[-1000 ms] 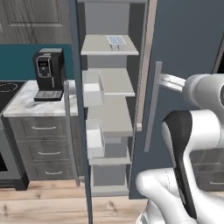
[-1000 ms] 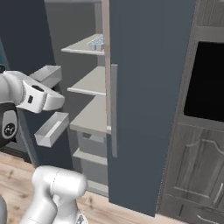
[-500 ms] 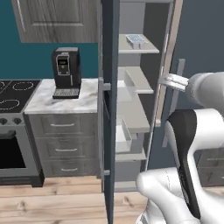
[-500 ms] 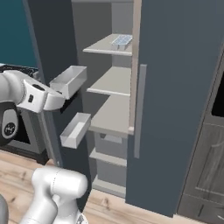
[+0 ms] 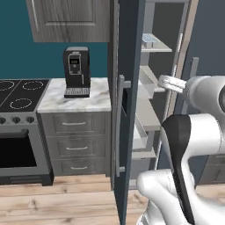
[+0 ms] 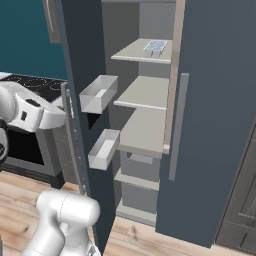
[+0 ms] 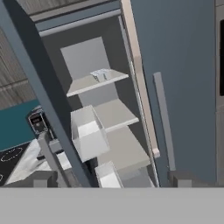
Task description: The ice cube tray has been filled with water. Take the tray and place it in the freezer to make ice. Close the freezer door after placing the tray.
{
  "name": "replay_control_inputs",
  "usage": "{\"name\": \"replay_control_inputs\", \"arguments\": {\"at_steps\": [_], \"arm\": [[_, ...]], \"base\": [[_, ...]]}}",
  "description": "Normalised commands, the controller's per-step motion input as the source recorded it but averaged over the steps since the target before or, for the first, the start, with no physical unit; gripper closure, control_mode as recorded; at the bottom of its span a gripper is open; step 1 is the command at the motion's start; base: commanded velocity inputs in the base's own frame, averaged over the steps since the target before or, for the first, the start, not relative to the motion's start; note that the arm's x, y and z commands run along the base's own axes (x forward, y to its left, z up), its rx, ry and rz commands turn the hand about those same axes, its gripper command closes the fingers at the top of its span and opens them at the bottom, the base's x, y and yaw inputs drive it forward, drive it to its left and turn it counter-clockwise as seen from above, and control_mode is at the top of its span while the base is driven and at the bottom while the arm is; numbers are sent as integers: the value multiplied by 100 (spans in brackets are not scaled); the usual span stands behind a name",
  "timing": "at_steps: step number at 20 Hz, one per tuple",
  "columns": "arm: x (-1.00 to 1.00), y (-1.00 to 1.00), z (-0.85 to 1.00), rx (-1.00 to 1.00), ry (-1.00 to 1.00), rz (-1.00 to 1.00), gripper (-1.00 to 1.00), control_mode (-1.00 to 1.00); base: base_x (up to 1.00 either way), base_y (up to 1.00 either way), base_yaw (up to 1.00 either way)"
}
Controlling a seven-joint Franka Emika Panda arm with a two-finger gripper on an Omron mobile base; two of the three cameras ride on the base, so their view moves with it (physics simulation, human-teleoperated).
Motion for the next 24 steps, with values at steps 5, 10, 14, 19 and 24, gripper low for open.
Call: {"name": "replay_control_inputs", "arguments": {"at_steps": [5,10,14,19,24], "arm": [[-38,84,1,-7,-4,-4,-100,-100],[51,100,0,-8,0,0,-100,-100],[97,91,0,-8,0,-1,-100,-100],[100,69,-9,-10,0,-2,-100,-100],[100,20,-10,-13,0,-9,-100,-100]], "base": [[0,0,0],[0,0,0],[0,0,0],[0,0,0],[0,0,0]]}}
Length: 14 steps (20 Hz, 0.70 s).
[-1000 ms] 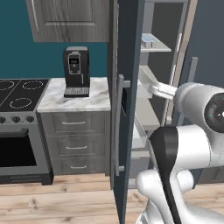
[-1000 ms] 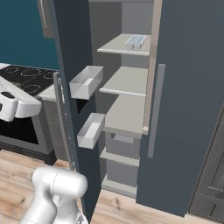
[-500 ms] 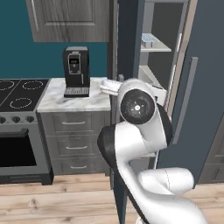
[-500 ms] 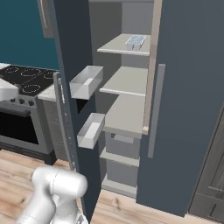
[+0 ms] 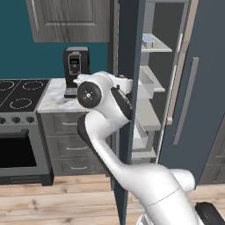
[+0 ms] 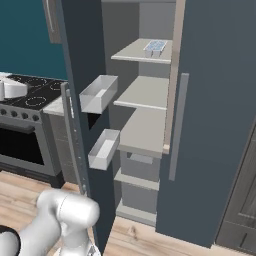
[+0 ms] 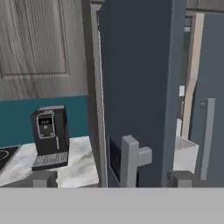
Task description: The ice cube tray has been filled with water. Take the tray and place it in the freezer to make ice. Close the freezer door after placing the tray.
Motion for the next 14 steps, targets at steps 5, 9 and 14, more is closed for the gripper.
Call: {"name": "replay_control_inputs", "arguments": {"at_steps": [5,9,14], "arm": [[100,-5,0,-9,0,-19,-100,-100],[95,-35,0,-7,0,-24,-100,-100],[78,-42,0,-3,0,-22,-100,-100]], "base": [[0,0,0],[0,0,0],[0,0,0]]}}
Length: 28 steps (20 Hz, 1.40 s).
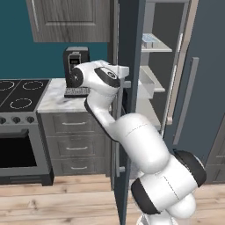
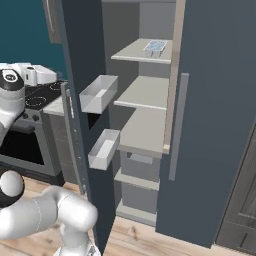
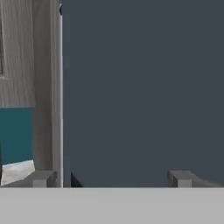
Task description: The ice cube tray has been filled with water. Take the tray and place it in the freezer to make ice. Close the freezer door after placing the tray.
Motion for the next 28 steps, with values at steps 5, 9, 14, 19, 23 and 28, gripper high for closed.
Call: {"name": "replay_control_inputs", "arguments": {"at_steps": [5,9,14,19,23,28], "arm": [[44,-54,0,-2,-1,-22,-100,-100],[13,-57,3,-4,-7,-23,-100,-100],[0,-78,5,-6,-14,-20,-100,-100],[-1,-100,4,-5,-19,-12,-100,-100],[0,-100,19,0,-16,-2,-100,-100],[20,-100,32,1,-8,3,-100,-100]], "base": [[0,0,0],[0,0,0],[0,0,0],[0,0,0],[0,0,0],[0,0,0]]}}
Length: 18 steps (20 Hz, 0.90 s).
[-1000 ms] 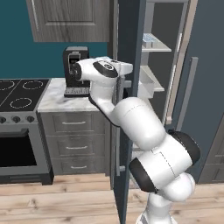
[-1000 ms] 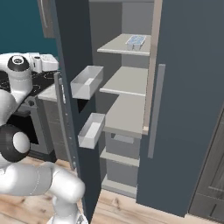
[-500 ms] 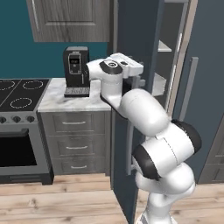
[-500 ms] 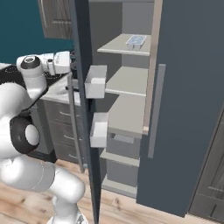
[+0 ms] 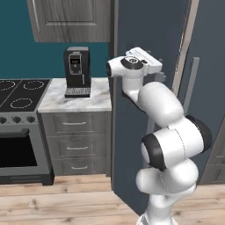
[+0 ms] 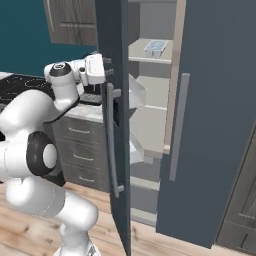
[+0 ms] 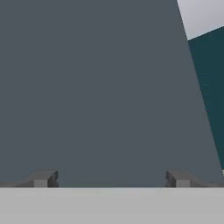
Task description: The ice cube tray has been filled with water. Take the tray and place it in the freezer to make ice. Close the freezer door after placing the tray.
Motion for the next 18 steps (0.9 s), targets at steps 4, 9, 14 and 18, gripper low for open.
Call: {"name": "replay_control_inputs", "arguments": {"at_steps": [4,9,14,18], "arm": [[36,-99,43,5,0,10,-100,-100],[58,-61,35,7,0,24,-100,-100],[67,-38,13,5,1,35,-100,-100],[88,-21,0,4,11,39,-100,-100]], "base": [[0,0,0],[0,0,0],[0,0,0],[0,0,0]]}}
